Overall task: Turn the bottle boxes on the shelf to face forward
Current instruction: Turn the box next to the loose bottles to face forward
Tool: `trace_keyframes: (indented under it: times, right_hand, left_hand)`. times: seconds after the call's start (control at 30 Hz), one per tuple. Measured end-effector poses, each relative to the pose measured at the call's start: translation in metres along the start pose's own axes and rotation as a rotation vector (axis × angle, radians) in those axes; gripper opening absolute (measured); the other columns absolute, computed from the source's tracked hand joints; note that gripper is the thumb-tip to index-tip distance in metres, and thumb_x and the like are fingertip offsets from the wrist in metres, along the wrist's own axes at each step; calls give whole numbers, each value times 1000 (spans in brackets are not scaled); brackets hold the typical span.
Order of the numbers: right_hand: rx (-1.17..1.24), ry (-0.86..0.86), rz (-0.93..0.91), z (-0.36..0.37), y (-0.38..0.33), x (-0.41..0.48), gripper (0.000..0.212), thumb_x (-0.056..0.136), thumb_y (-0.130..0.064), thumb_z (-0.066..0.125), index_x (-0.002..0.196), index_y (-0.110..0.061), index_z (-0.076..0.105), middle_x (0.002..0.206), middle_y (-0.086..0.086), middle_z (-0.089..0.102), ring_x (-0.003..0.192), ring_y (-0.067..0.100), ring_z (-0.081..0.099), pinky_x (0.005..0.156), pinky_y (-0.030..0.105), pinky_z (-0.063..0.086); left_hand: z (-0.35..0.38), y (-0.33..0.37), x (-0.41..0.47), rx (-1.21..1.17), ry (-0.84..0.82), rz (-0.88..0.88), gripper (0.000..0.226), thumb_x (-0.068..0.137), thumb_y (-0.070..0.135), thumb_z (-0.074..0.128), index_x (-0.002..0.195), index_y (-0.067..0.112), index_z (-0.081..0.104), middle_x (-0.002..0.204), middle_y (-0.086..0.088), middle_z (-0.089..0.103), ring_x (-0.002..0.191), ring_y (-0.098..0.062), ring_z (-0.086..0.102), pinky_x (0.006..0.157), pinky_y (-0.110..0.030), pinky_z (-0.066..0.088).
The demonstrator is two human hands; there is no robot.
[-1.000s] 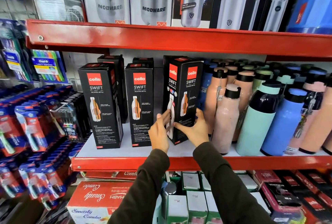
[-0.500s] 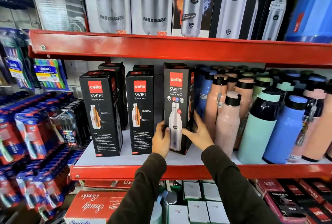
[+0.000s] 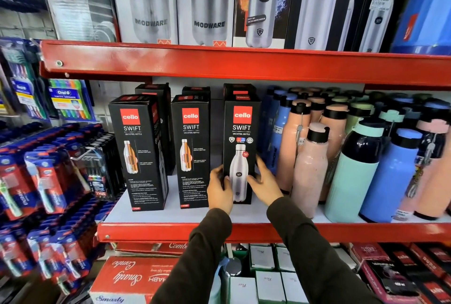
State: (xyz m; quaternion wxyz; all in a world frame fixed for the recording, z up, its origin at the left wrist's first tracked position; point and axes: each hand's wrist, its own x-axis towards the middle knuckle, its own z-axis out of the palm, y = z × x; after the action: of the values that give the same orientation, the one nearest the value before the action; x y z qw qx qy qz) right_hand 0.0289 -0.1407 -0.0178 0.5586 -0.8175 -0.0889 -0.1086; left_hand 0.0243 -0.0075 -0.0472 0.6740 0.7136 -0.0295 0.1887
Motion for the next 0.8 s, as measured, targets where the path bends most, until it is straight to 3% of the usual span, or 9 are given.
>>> trace_keyframes:
  times: [0.1, 0.27, 0.47, 0.53, 0.63, 0.73, 0.8]
  right_hand:
    - [5, 36, 9, 3, -1, 0, 70, 91, -2, 47, 146, -36, 21, 140, -11, 40, 132, 13, 39, 109, 29, 30]
    - [-45, 90, 5, 4, 2, -1, 68, 92, 1, 44, 147, -32, 22, 150, -1, 38, 135, 17, 37, 105, 25, 26]
    - [-42, 196, -9, 7, 5, -7, 60, 92, -3, 51, 144, -25, 32, 145, 2, 45, 134, 17, 39, 102, 22, 28]
    - [-10, 261, -9, 9, 5, -11, 53, 90, -4, 56, 139, -19, 41, 135, 1, 52, 128, 16, 45, 98, 16, 32]
    - [12, 356, -47, 12, 6, -18, 41, 85, -1, 63, 124, -11, 54, 118, 1, 59, 108, 13, 55, 77, -3, 37]
    - [31, 488, -70, 15, 5, -27, 33, 82, -2, 66, 112, -14, 60, 112, 5, 63, 96, 17, 61, 71, 1, 42]
    - [41, 578, -124, 19, 0, -34, 31, 81, -3, 66, 106, -21, 60, 105, 4, 63, 92, 15, 61, 72, 10, 45]
  left_hand:
    - [0, 0, -1, 10, -3, -3, 31, 96, 9, 51, 126, 16, 48, 120, 3, 59, 112, -10, 55, 99, -26, 41]
    - [1, 1, -1, 22, -9, -4, 31, 96, 10, 51, 126, 15, 47, 127, -4, 59, 117, -17, 56, 104, -34, 44]
    - [2, 3, -4, 7, -3, -11, 33, 96, 8, 49, 128, 13, 46, 132, -10, 58, 122, -23, 57, 107, -38, 44]
    - [1, 4, -6, 4, -24, -23, 37, 97, 7, 47, 133, 13, 44, 134, -10, 57, 125, -25, 55, 109, -43, 44]
    - [0, 6, -15, 11, -67, -20, 46, 99, 8, 43, 144, 14, 36, 143, -9, 50, 132, -24, 49, 112, -43, 39]
    - [-5, 5, -27, 33, -36, 52, 49, 99, 11, 45, 147, 12, 35, 149, -7, 44, 138, -20, 43, 115, -36, 35]
    - [-12, 6, -35, 44, 12, 135, 43, 98, 12, 46, 141, 16, 43, 143, -3, 50, 133, -14, 47, 113, -31, 38]
